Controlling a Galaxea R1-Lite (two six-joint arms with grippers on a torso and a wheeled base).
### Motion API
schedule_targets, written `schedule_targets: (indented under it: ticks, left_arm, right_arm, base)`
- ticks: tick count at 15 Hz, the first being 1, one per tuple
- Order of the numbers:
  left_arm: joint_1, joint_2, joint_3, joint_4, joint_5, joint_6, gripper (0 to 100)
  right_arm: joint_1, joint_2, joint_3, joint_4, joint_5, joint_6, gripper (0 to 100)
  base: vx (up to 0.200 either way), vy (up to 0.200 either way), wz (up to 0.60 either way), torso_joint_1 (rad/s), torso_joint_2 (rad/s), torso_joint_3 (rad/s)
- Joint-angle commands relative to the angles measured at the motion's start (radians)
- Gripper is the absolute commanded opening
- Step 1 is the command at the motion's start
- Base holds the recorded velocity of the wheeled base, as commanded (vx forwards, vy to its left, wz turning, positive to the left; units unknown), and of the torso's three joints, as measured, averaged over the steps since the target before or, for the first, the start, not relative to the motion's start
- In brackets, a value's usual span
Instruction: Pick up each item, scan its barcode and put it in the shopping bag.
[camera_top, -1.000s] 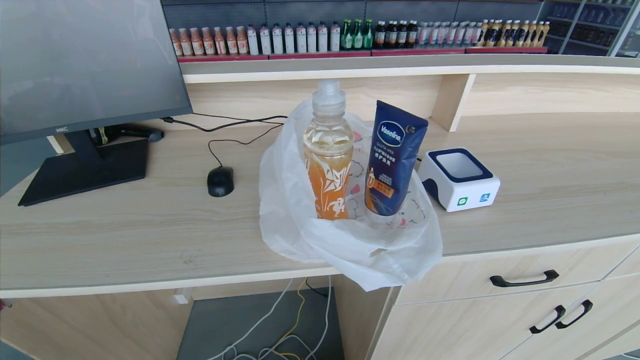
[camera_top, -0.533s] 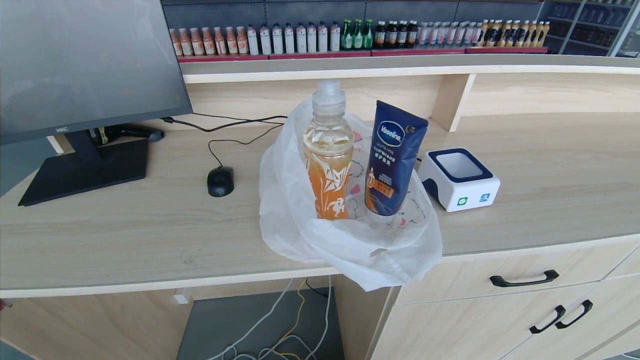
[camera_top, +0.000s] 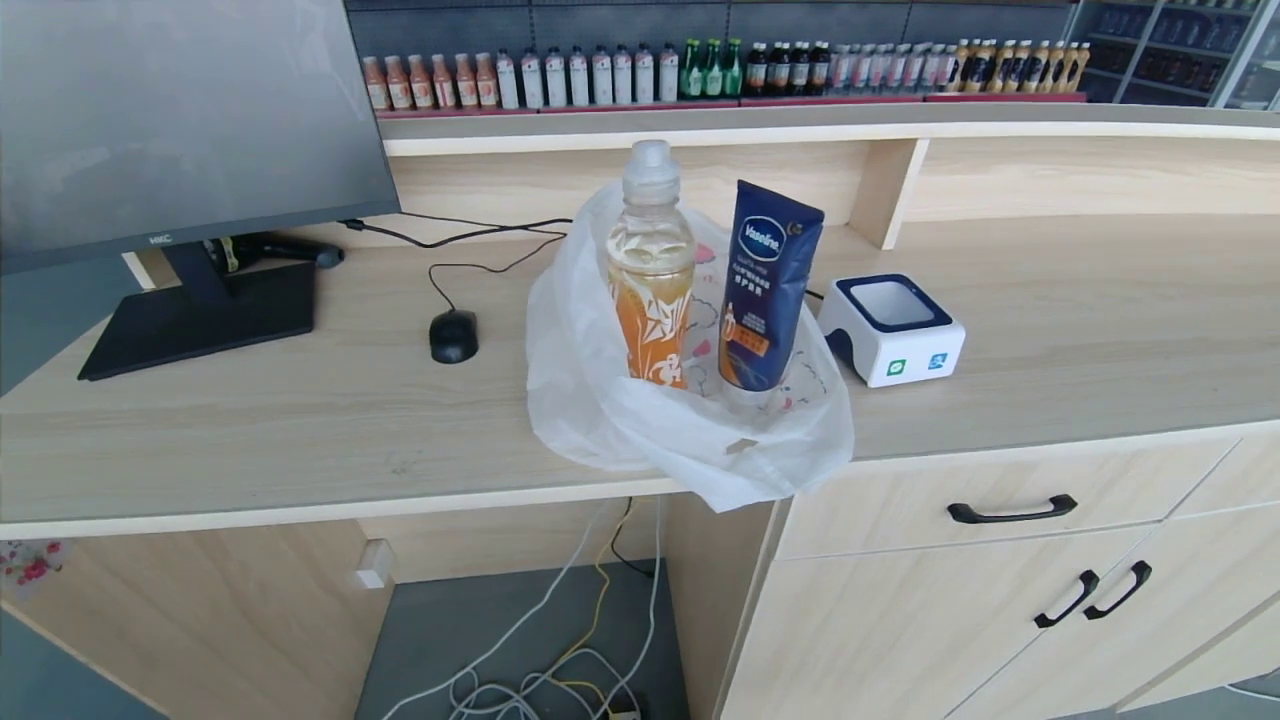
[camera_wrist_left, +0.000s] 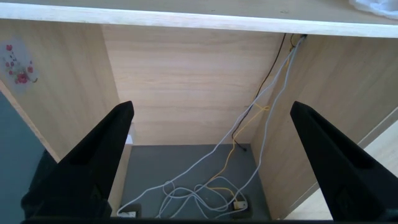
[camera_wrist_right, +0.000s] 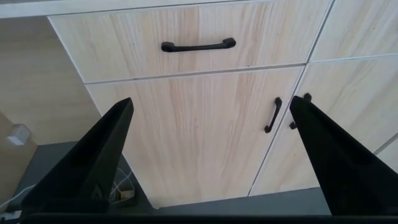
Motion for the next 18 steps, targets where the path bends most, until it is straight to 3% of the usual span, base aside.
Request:
schedule_targets:
  ticks: [1, 4, 18]
  left_arm:
    - [-0.001, 0.000, 0.000, 0.000, 0.000, 0.003, 100]
    - [-0.001, 0.000, 0.000, 0.000, 0.000, 0.002, 100]
    - [0.001, 0.000, 0.000, 0.000, 0.000, -0.009, 100]
  right_arm:
    - [0.000, 0.003, 0.000, -0.001, 0.000, 0.000, 100]
    - [0.000, 0.001, 0.000, -0.001, 0.000, 0.000, 100]
    - [0.002, 0.003, 0.000, -0.001, 0.000, -0.016, 100]
  base:
    - [0.000, 0.000, 0.00, 0.000, 0.00, 0.000]
    - [0.000, 0.000, 0.00, 0.000, 0.00, 0.000]
    - [0.000, -0.200, 0.00, 0.002, 0.01, 0.000]
